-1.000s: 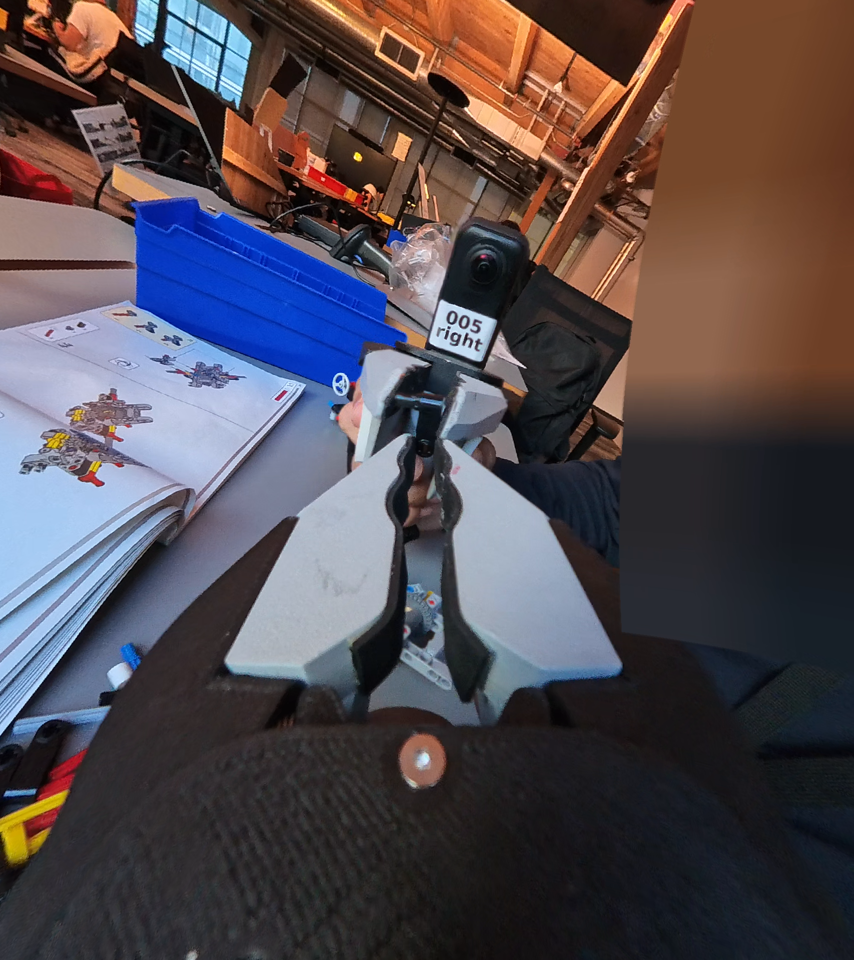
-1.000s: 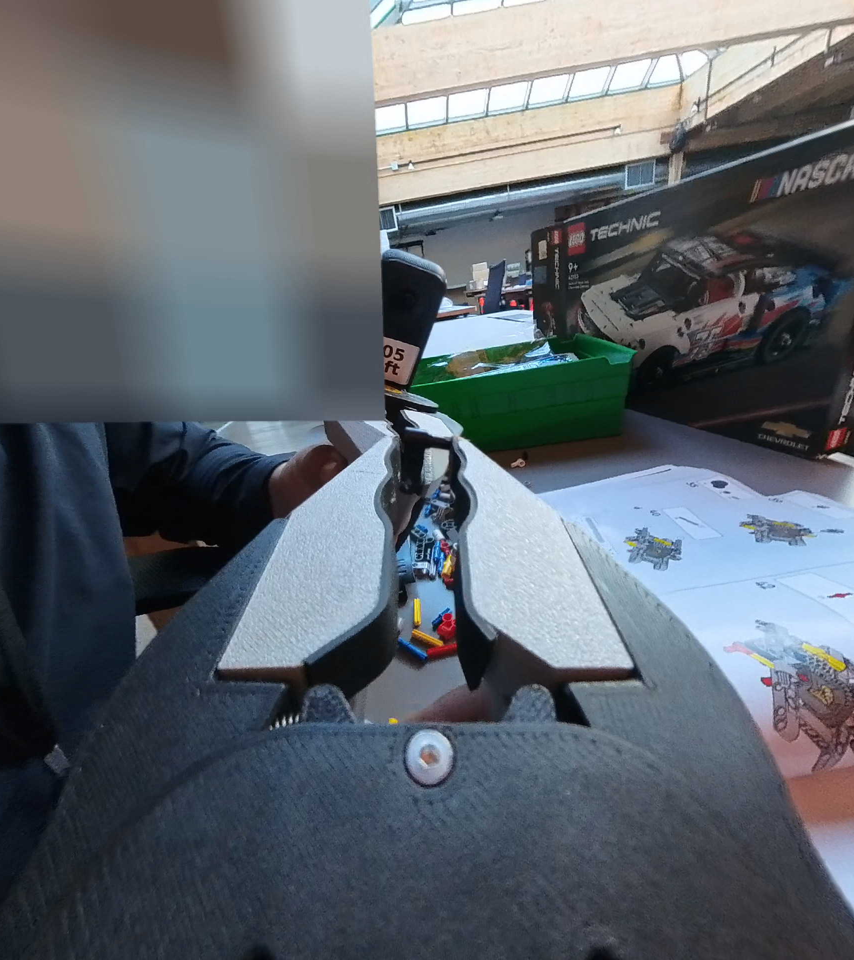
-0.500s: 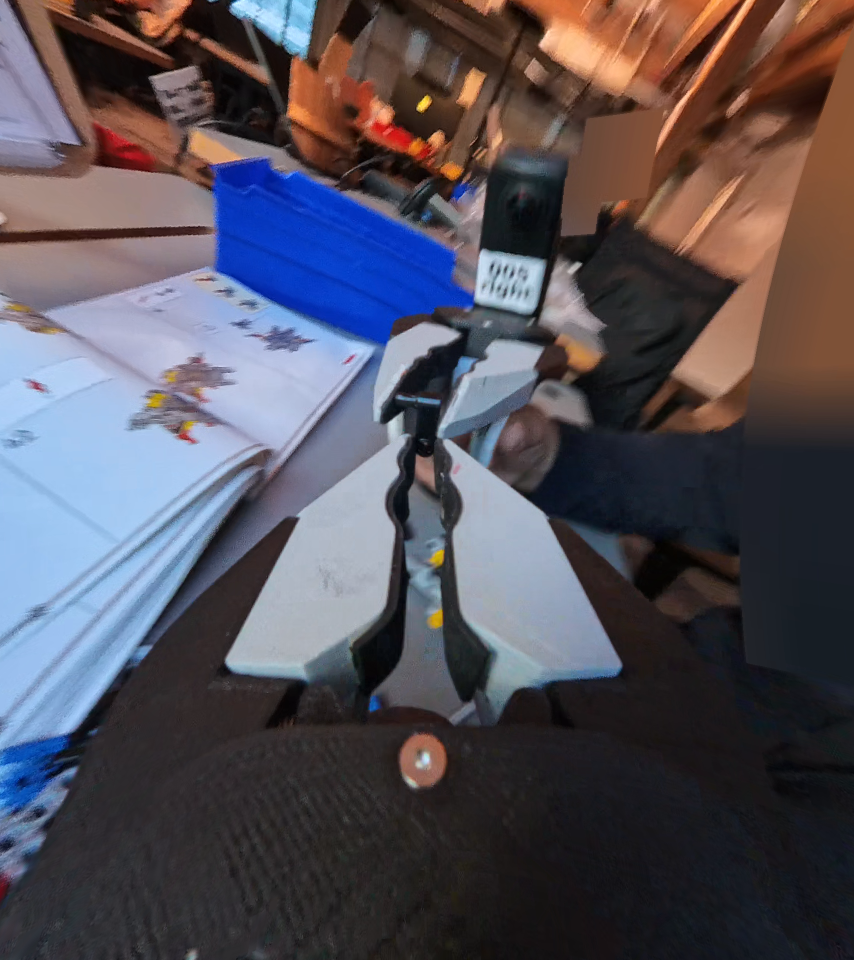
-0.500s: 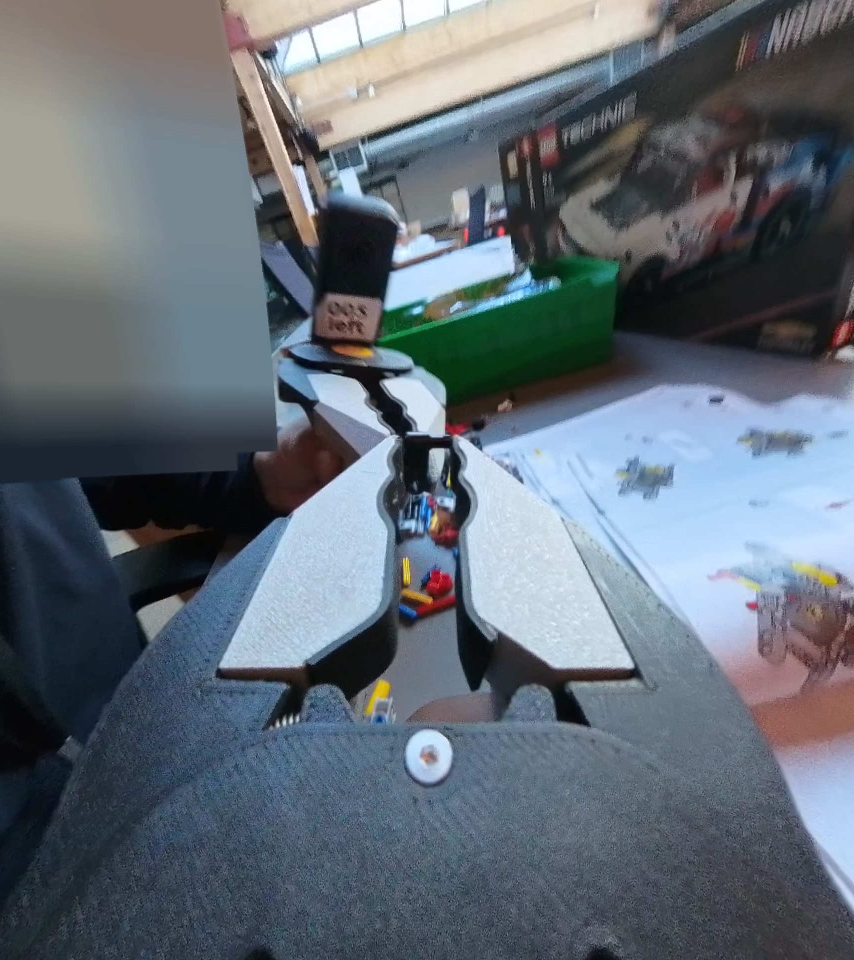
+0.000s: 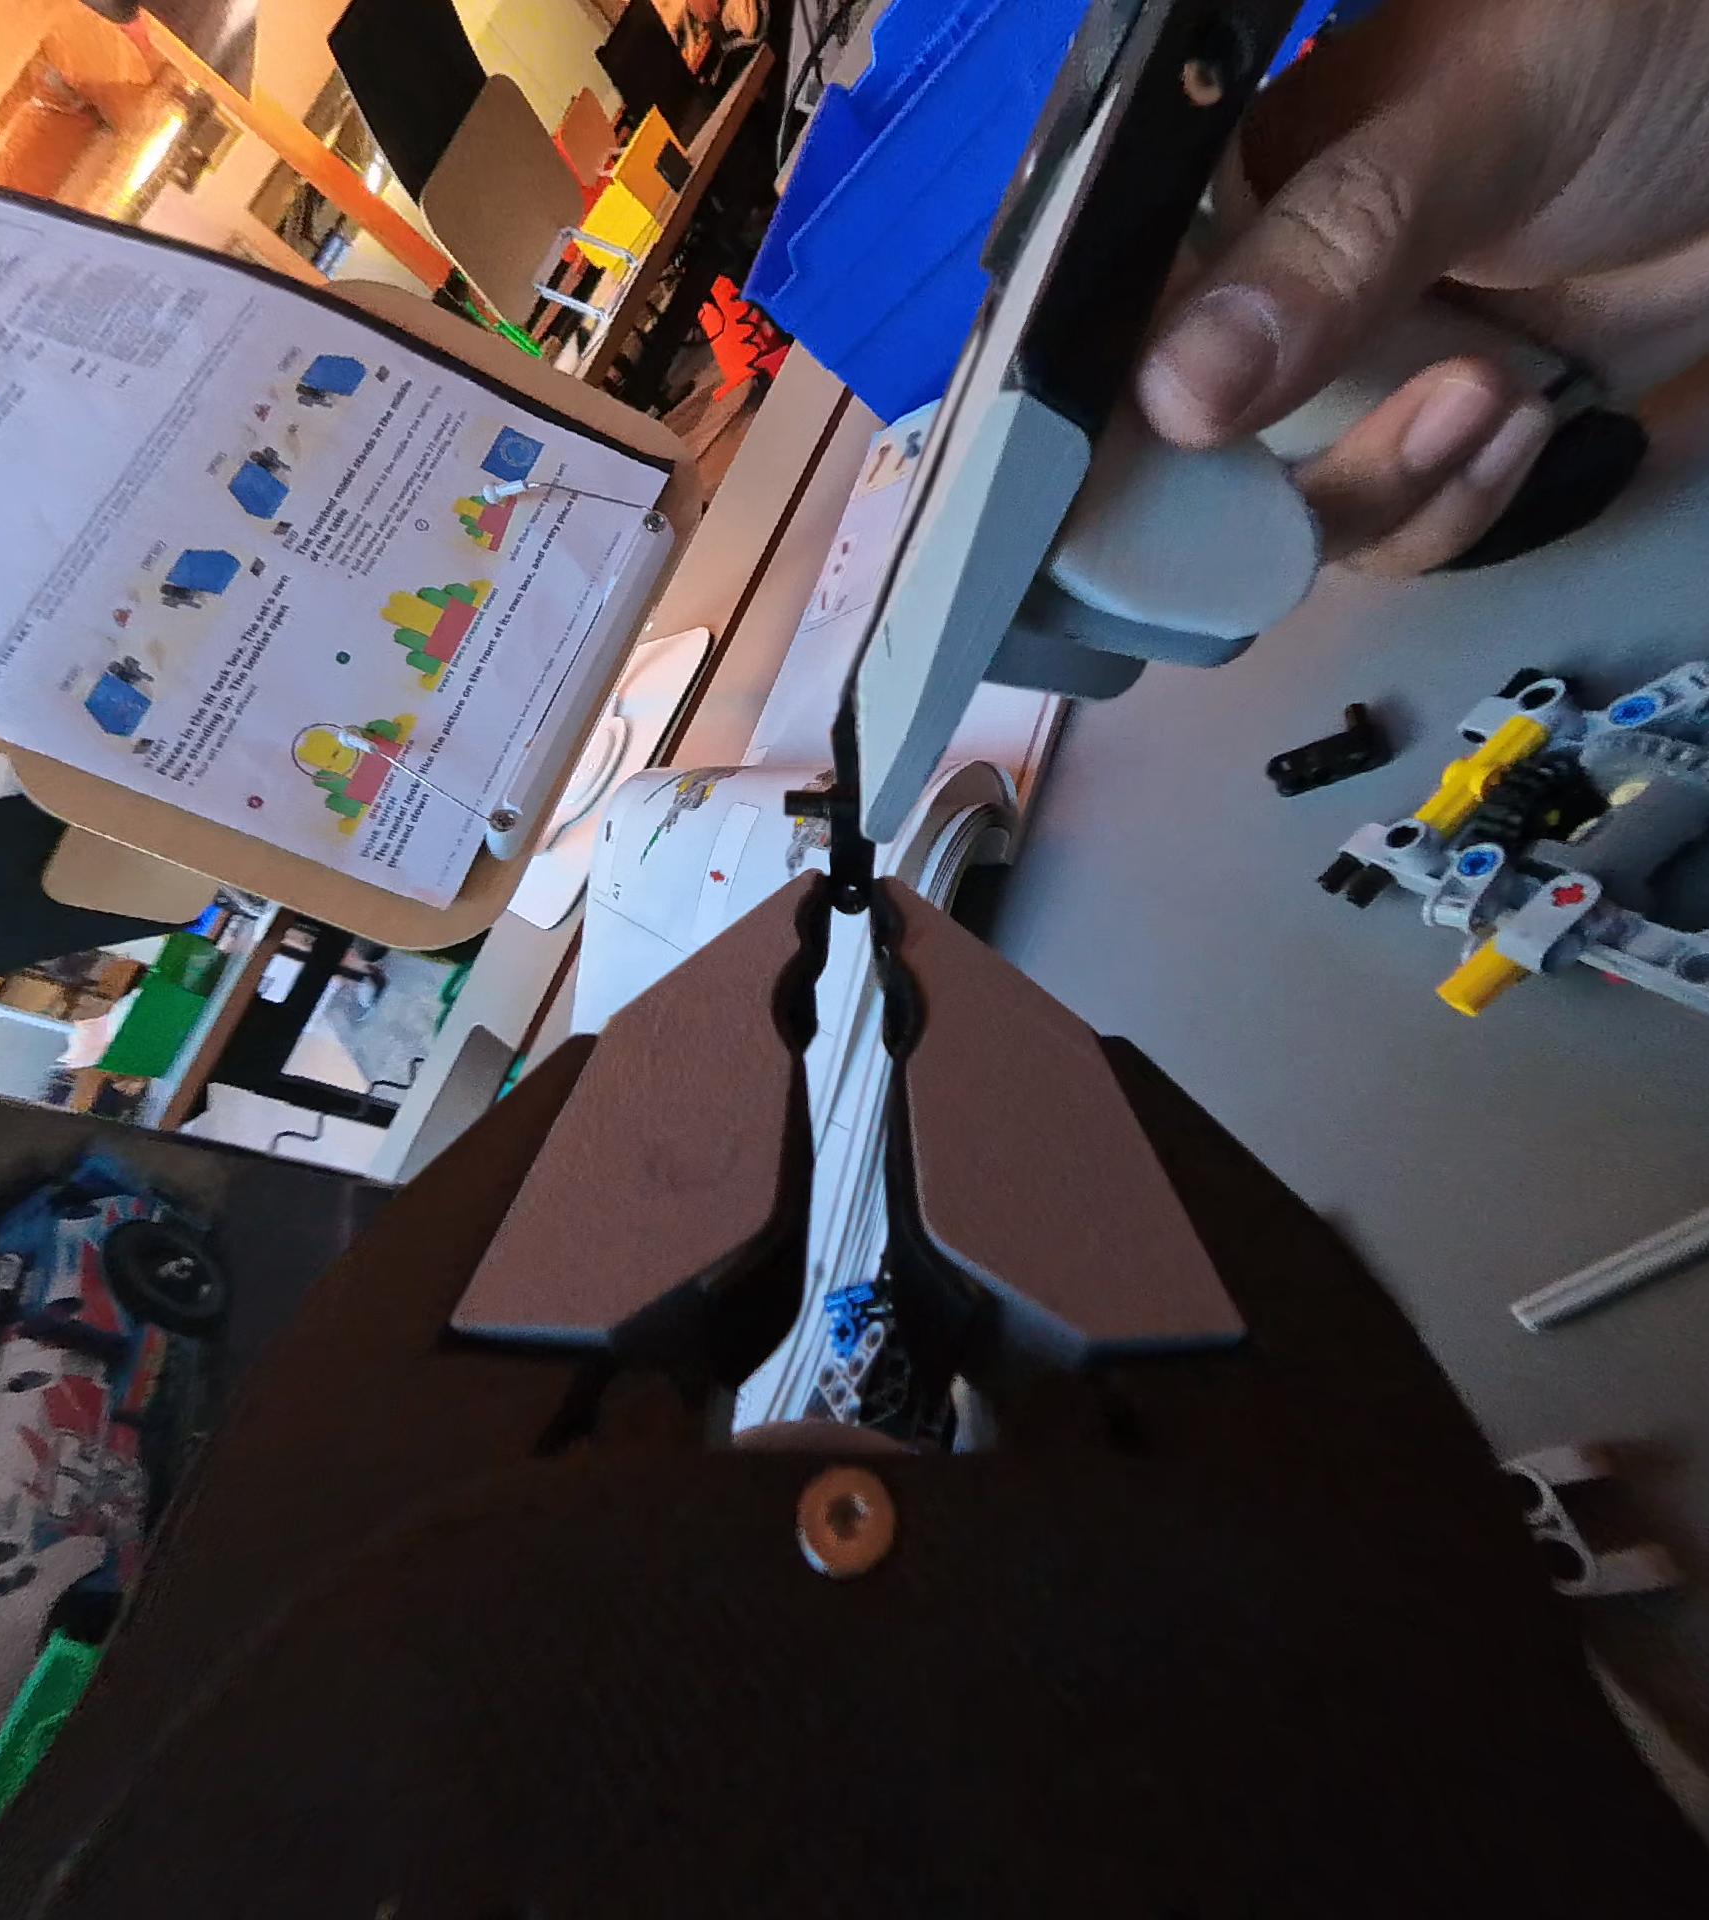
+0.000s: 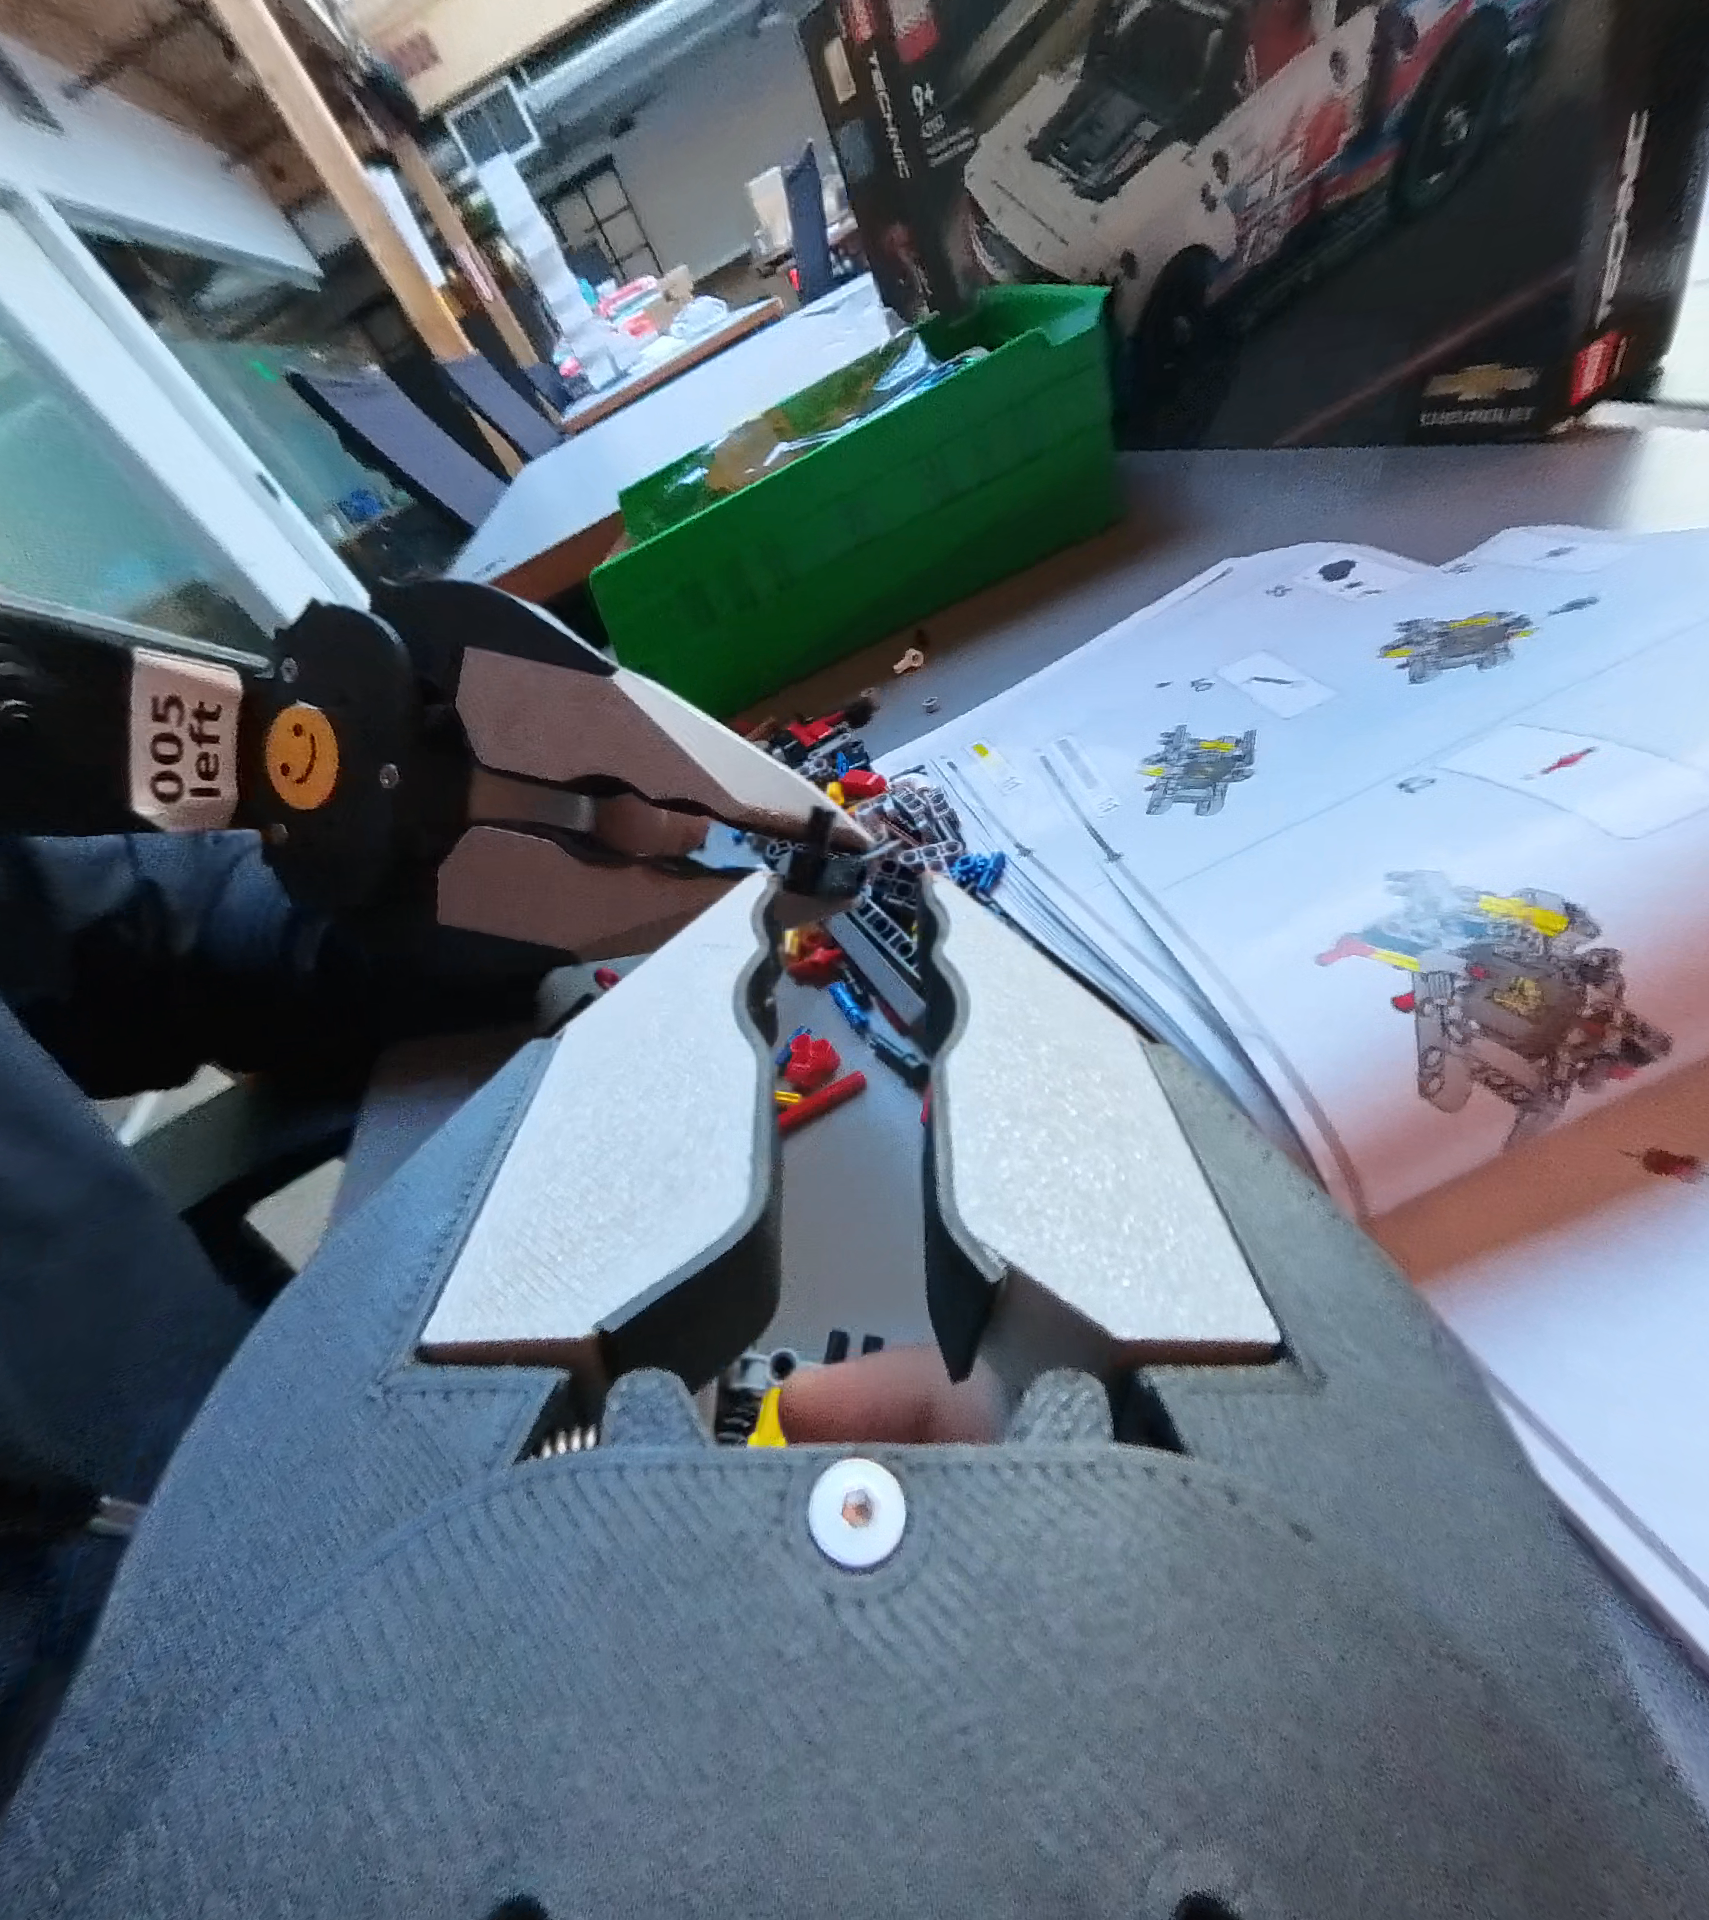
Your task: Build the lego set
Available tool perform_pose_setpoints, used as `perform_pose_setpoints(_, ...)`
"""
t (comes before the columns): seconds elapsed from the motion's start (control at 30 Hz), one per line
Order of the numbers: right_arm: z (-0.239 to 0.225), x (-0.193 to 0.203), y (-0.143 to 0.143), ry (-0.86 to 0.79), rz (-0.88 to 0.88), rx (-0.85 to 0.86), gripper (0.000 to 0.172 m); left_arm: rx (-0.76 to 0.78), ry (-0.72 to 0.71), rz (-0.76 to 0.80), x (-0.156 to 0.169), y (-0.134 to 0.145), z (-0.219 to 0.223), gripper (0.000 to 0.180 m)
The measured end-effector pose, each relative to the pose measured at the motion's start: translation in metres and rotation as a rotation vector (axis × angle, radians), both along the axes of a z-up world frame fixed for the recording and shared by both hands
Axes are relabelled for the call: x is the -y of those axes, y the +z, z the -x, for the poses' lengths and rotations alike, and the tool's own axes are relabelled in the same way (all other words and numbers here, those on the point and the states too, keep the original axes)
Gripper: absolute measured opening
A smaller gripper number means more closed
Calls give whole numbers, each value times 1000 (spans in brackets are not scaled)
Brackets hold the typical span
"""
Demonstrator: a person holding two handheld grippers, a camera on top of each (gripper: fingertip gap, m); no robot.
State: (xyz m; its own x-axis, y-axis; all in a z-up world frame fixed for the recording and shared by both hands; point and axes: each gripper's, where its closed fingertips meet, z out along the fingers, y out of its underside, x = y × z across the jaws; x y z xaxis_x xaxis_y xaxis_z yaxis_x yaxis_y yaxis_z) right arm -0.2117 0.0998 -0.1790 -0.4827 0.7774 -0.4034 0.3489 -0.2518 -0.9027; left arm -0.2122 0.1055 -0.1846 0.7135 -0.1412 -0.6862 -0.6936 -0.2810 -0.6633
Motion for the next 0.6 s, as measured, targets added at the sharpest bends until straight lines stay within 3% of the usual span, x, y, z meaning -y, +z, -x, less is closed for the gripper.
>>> perform_pose_setpoints(0.07,-3,5,3,12,-61,-37,7,-43,12,3,0,0,0,5)
perform_pose_setpoints(0.2,-3,4,4,-13,-165,-96,5,-72,18,-9,0,2,0,5)
perform_pose_setpoints(0.33,-2,6,5,9,-56,-56,13,-102,10,11,0,-2,-3,5)
perform_pose_setpoints(0.43,-1,3,1,2,-69,-36,5,-121,17,28,-1,-6,-5,5)
perform_pose_setpoints(0.53,-2,2,-1,-10,-141,-40,5,-45,10,15,-1,-6,-5,5)
perform_pose_setpoints(0.6,-5,2,1,10,-170,-62,4,96,-50,16,1,-4,-12,9)
